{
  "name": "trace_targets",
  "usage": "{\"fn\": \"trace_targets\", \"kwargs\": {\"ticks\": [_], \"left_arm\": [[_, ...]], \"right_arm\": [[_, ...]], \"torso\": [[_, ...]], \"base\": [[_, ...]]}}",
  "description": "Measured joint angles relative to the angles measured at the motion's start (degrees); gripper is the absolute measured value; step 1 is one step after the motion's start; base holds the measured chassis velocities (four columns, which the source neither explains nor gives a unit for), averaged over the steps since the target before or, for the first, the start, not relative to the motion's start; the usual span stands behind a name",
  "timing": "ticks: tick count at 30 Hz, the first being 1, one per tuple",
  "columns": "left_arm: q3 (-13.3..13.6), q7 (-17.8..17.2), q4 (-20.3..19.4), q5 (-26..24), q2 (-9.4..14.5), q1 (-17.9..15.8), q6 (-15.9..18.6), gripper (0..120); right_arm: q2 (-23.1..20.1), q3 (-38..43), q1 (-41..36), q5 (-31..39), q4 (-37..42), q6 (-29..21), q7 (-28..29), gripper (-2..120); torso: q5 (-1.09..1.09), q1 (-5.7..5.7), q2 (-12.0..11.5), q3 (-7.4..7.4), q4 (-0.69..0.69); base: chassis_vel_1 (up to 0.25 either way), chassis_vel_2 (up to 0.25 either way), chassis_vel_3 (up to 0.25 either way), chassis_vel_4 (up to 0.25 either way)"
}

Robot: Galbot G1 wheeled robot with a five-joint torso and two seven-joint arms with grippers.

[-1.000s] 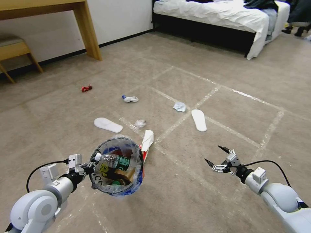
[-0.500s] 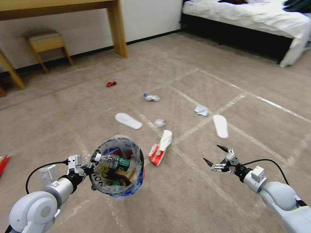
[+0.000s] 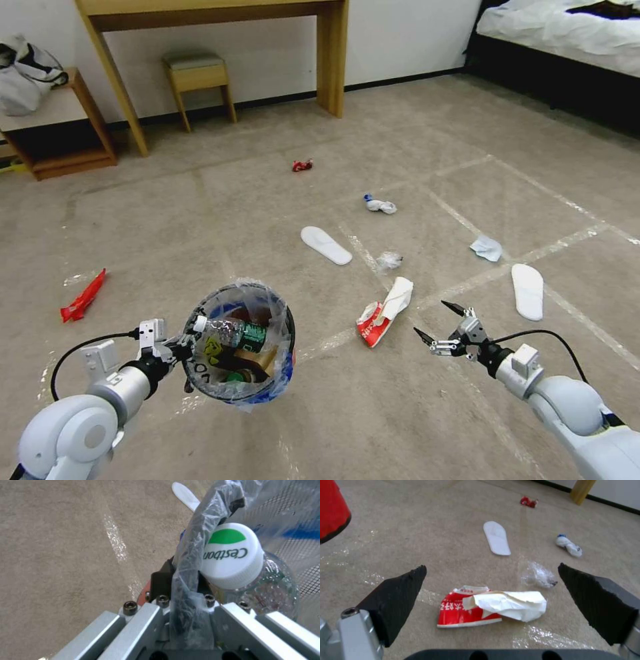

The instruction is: Pick up the trash bin and place the garbage on the floor into it.

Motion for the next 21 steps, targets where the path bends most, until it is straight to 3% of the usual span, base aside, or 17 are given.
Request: {"fn": "trace_targets", "kwargs": {"ticks": [21], "left_arm": [[1.08, 1.55, 1.55, 2.02, 0.16, -0.99, -0.11, 1]], "right_arm": [[0.32, 0.58, -0.44, 0.35, -0.5, 0.28, -0.36, 100]], "torso": [[0.0, 0.04, 0.68, 0.64, 0.0]], "base": [[0.0, 0.0, 0.0, 0.0]]}}
